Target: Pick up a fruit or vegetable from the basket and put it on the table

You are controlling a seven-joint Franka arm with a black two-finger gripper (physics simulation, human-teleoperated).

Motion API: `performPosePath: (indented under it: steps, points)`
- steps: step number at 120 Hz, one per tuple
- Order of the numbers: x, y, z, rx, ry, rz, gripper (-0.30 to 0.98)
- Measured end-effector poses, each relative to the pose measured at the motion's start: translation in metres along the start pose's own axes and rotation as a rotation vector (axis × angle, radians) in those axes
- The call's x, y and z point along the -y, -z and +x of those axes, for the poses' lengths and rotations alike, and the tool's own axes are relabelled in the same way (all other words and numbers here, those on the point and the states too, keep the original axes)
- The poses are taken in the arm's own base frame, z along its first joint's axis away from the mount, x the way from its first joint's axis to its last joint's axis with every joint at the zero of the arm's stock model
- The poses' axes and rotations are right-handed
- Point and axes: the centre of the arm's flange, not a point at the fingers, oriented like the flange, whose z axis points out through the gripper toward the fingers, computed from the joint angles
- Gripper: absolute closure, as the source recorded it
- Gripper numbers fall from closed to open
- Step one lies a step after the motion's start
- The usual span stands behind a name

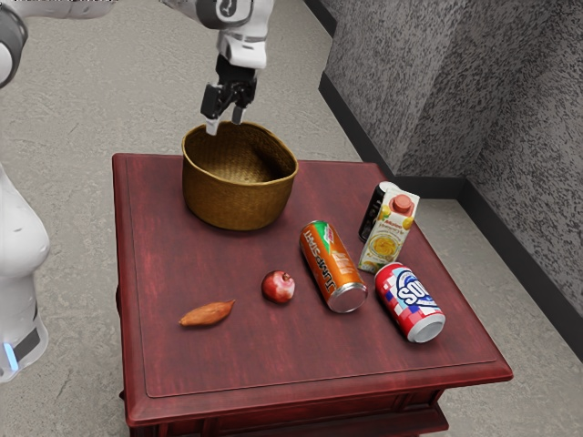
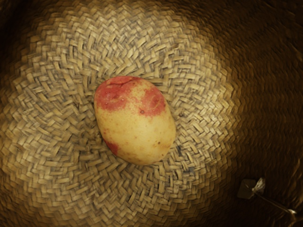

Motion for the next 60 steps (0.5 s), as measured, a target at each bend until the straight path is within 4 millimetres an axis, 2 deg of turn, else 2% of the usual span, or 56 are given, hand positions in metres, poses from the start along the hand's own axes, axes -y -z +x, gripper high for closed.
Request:
performPosePath:
  steps: [38,60]
  points:
    - [0.000,-0.042,0.045,0.025,-0.064,-0.026,0.00]
    - [0.008,-0.059,0.050,0.020,-0.043,-0.033,0.00]
